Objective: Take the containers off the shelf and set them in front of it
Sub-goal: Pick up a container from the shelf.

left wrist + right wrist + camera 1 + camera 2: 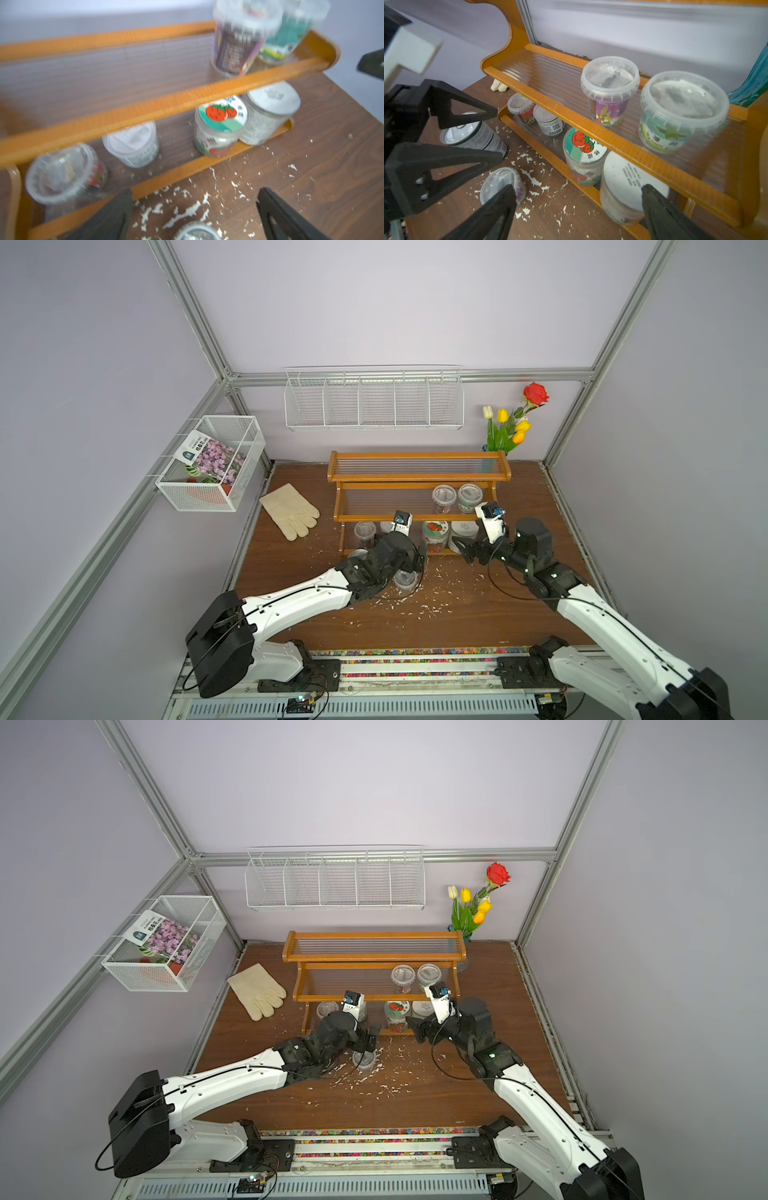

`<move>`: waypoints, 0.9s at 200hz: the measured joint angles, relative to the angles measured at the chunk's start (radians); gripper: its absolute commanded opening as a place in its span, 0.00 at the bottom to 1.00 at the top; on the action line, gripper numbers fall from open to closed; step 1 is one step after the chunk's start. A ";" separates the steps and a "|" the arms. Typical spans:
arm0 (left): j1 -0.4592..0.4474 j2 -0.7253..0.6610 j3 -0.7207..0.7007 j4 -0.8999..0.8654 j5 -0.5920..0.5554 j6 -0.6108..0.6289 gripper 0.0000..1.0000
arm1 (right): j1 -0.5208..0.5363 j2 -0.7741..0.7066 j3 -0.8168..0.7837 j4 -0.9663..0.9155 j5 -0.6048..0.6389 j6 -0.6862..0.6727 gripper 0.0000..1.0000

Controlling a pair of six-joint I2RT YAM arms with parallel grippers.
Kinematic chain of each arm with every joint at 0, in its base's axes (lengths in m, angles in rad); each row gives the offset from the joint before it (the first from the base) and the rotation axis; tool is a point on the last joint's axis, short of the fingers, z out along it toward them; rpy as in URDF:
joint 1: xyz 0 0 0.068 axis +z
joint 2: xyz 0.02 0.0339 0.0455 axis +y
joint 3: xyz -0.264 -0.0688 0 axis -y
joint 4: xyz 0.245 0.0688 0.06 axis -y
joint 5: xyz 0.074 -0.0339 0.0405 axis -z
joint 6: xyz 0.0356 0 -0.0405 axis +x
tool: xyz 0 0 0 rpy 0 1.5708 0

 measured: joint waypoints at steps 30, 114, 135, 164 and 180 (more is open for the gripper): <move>0.079 -0.047 0.021 -0.007 0.093 0.055 0.97 | 0.054 0.085 0.047 0.065 0.092 0.037 0.96; 0.179 -0.165 -0.055 -0.007 0.194 0.073 0.97 | 0.117 0.375 0.167 0.252 0.302 0.101 0.93; 0.187 -0.176 -0.076 -0.002 0.196 0.066 0.97 | 0.121 0.426 0.190 0.283 0.329 0.107 0.92; 0.191 -0.177 -0.089 0.006 0.204 0.055 0.97 | 0.123 0.473 0.214 0.317 0.372 0.111 0.91; 0.192 -0.177 -0.089 0.013 0.207 0.051 0.97 | 0.123 0.496 0.230 0.326 0.396 0.110 0.90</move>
